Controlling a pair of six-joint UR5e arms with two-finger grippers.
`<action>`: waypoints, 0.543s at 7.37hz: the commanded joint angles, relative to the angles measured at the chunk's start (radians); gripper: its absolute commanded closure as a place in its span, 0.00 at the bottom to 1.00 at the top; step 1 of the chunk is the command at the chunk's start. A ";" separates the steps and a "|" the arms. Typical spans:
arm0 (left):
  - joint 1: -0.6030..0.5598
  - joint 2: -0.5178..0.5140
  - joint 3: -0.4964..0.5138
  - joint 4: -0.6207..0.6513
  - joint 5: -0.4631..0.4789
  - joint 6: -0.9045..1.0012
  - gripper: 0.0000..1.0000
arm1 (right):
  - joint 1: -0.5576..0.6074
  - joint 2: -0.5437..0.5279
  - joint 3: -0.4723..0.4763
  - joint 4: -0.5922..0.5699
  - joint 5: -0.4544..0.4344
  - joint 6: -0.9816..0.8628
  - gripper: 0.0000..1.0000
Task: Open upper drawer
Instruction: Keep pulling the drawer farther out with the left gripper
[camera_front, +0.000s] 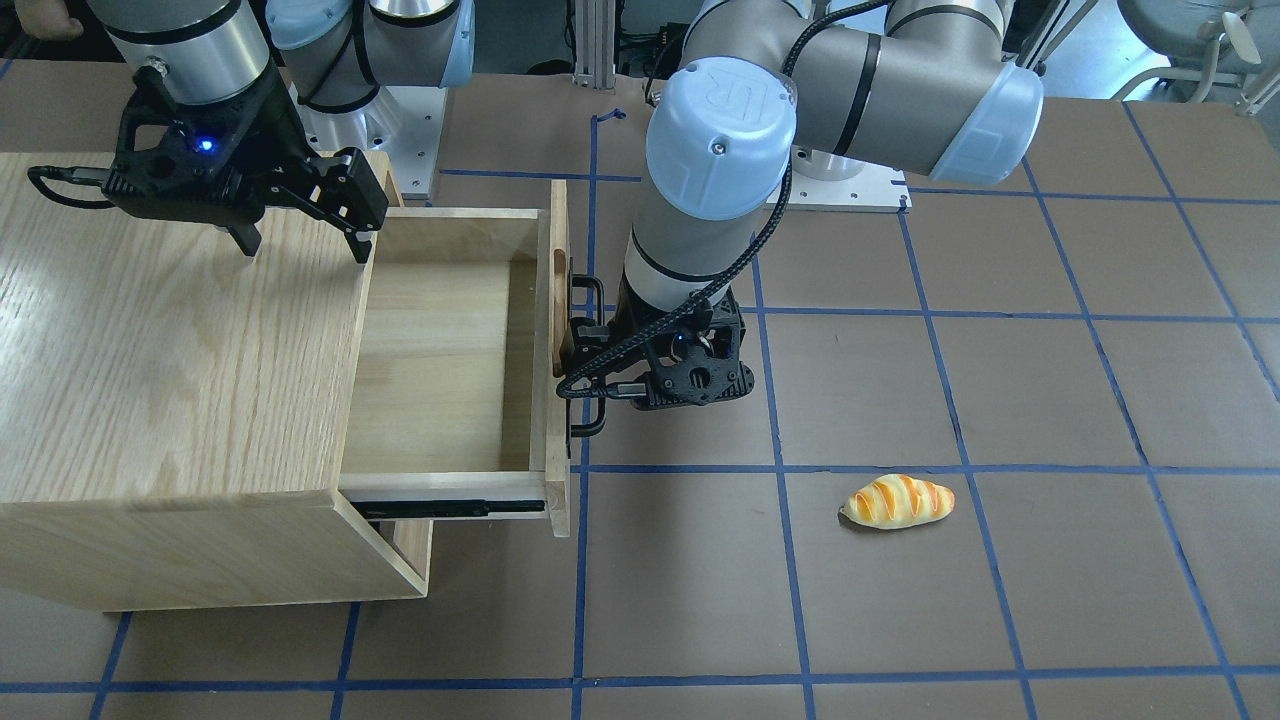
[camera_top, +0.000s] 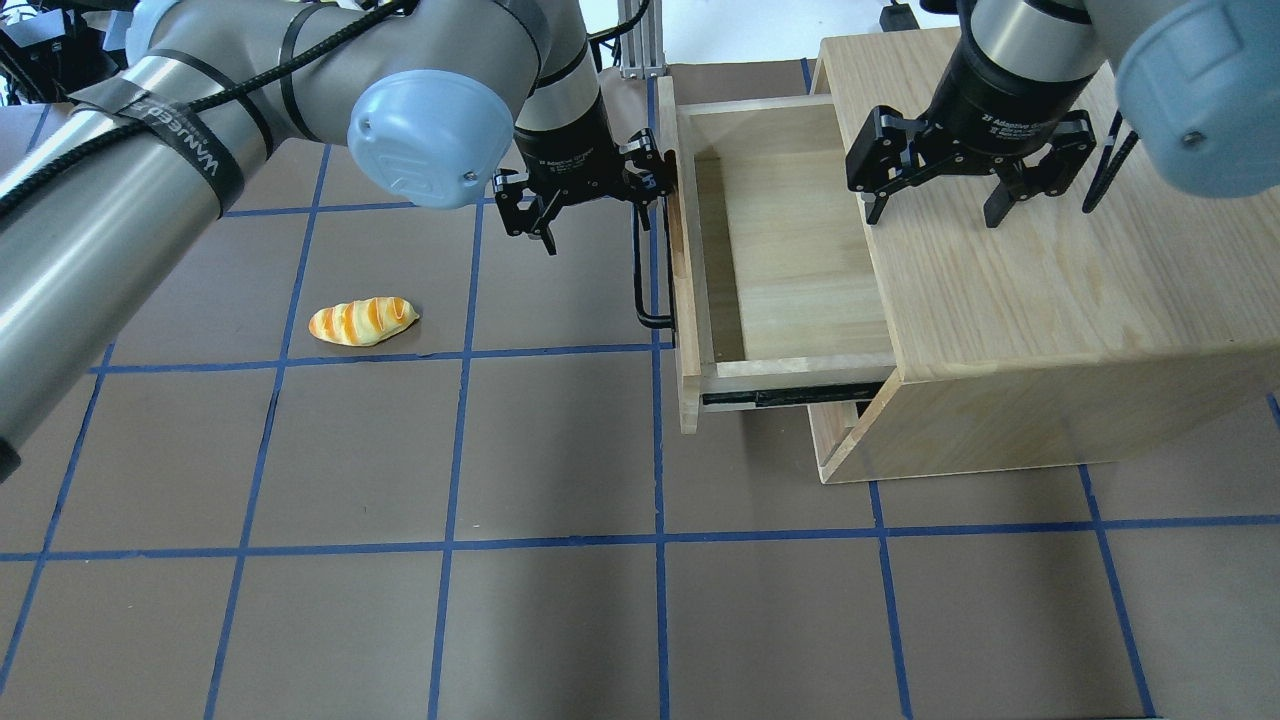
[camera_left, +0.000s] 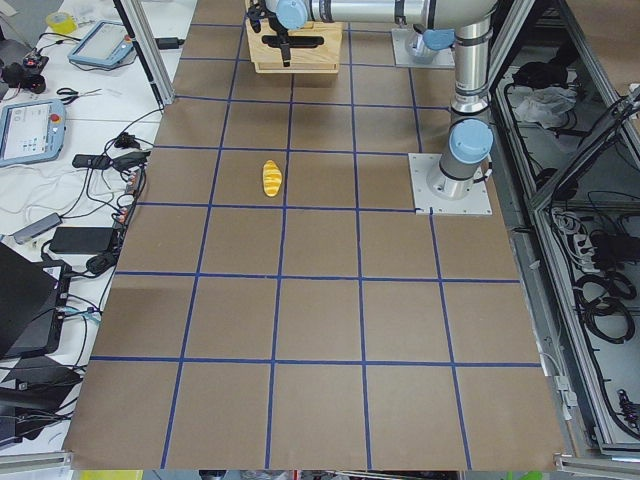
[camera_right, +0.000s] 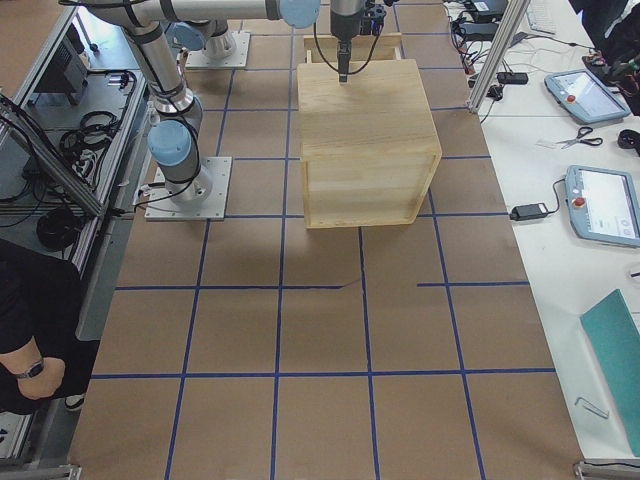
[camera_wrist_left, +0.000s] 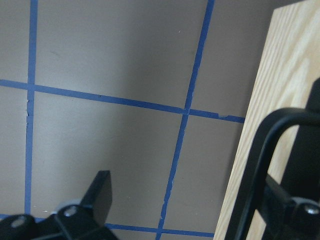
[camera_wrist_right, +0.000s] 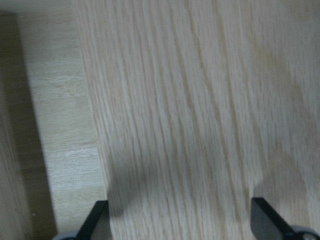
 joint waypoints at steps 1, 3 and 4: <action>0.002 0.004 -0.001 -0.001 0.005 0.014 0.00 | 0.000 0.000 0.000 0.000 0.001 0.000 0.00; 0.001 0.017 0.011 -0.027 0.004 0.014 0.00 | 0.000 0.000 0.000 0.000 0.001 0.000 0.00; 0.001 0.030 0.019 -0.053 0.005 0.009 0.00 | 0.000 0.000 0.000 0.000 0.000 0.000 0.00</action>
